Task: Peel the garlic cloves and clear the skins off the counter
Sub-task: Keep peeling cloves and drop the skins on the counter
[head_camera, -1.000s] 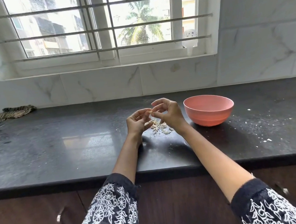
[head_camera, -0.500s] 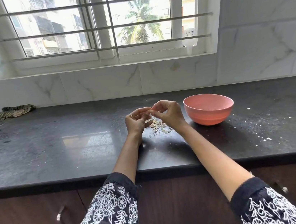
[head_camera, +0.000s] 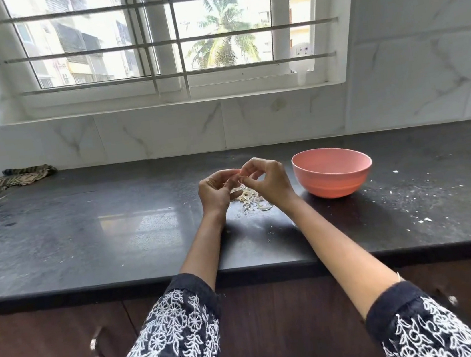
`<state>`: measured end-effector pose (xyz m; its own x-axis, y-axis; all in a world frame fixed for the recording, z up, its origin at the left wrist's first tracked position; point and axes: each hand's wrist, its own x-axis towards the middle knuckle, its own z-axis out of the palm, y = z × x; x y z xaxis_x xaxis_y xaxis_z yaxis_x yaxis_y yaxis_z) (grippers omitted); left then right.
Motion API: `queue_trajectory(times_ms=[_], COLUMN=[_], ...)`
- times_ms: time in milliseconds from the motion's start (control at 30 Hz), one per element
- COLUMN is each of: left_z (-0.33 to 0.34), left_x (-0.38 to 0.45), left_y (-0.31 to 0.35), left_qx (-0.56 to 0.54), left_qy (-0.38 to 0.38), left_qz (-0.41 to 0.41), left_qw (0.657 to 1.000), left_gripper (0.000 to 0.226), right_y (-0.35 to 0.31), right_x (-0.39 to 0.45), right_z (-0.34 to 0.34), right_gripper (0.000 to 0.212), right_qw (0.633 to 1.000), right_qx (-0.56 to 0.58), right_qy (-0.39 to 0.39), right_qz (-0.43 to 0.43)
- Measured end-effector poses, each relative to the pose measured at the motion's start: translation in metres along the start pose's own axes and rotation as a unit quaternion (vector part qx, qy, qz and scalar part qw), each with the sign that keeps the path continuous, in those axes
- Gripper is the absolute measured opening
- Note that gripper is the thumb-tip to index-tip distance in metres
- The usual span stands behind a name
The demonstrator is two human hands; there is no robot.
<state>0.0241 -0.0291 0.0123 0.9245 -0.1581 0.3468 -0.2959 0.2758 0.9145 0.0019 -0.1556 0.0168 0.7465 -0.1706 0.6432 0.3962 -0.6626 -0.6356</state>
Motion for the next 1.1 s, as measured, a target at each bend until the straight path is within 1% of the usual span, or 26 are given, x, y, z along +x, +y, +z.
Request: queue_trajectory(times_ms=[200, 367, 533, 567, 667, 700, 767, 833, 967, 1100], left_z=[0.0, 0.0, -0.001, -0.001, -0.001, -0.001, 0.0, 0.0, 0.001, 0.001], left_x=[0.001, 0.002, 0.002, 0.002, 0.001, 0.001, 0.002, 0.001, 0.0, -0.001], left_y=[0.0, -0.002, 0.0, 0.0, 0.0, 0.0, 0.0, 0.0, 0.001, 0.001], left_qx=[0.001, 0.0, -0.021, -0.021, -0.025, -0.028, -0.028, -0.025, -0.019, -0.018], left_qy=[0.002, 0.013, 0.04, 0.039, 0.039, 0.04, 0.038, 0.037, 0.024, 0.016], left_qz=[0.002, -0.002, -0.012, -0.012, -0.011, -0.012, -0.013, -0.014, -0.011, -0.015], left_qw=[1.0, 1.0, 0.999, 0.999, 0.999, 0.999, 0.999, 0.999, 0.999, 1.0], left_gripper=[0.014, 0.015, 0.014, 0.013, 0.012, 0.012, 0.008, 0.006, 0.014, 0.015], right_y=[0.001, 0.0, -0.002, -0.003, -0.005, -0.005, -0.008, -0.01, -0.009, -0.009], right_x=[0.0, -0.001, 0.0, 0.0, 0.0, 0.0, 0.0, -0.001, -0.002, -0.002], right_z=[0.0, 0.0, -0.001, -0.001, 0.0, 0.0, 0.0, 0.0, 0.001, 0.0], right_gripper=[0.004, 0.012, 0.007, 0.008, 0.029, 0.03, 0.022, 0.025, 0.03, 0.029], right_qw=[1.0, 1.0, 1.0, 1.0, 0.999, 0.999, 0.999, 0.999, 0.999, 0.999], right_qx=[-0.005, 0.003, 0.016, 0.015, 0.018, 0.02, 0.024, 0.033, 0.024, 0.011], right_qy=[0.0, -0.01, 0.007, 0.013, 0.033, 0.04, 0.046, 0.035, 0.025, 0.026], right_qz=[0.001, 0.01, -0.001, -0.003, -0.003, -0.002, -0.004, -0.011, -0.026, -0.033])
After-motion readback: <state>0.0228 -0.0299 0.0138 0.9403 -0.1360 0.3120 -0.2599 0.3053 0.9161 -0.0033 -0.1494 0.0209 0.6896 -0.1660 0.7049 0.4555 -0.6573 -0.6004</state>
